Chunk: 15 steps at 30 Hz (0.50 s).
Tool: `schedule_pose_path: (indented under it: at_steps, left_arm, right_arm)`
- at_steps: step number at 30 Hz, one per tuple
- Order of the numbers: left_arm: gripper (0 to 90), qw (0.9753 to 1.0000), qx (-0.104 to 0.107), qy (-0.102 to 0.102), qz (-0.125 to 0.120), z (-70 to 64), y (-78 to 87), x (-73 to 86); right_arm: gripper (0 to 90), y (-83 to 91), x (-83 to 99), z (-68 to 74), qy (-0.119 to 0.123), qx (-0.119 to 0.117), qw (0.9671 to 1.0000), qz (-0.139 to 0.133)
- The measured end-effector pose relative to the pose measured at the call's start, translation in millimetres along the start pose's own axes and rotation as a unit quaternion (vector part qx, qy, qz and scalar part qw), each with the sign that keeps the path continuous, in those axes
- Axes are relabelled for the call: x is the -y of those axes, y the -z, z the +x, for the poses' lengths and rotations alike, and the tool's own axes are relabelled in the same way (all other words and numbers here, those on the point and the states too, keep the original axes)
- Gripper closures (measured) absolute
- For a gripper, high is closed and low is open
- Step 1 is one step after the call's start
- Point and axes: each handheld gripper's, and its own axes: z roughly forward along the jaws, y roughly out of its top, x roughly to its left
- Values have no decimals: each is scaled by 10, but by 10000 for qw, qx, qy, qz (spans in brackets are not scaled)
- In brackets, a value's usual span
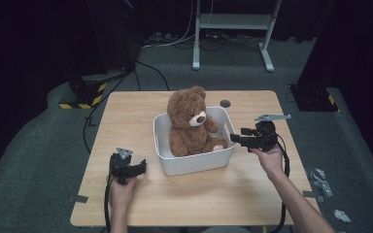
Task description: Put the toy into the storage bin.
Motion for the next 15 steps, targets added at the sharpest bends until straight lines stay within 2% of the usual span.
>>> schedule_pose_path:
  at_steps: [15]
  left_arm:
    - [192, 10000, 0, 0, 1, 0, 0, 0]
  right_arm:
    - [352, 64, 33, -5, -11, 54, 9998, -194]
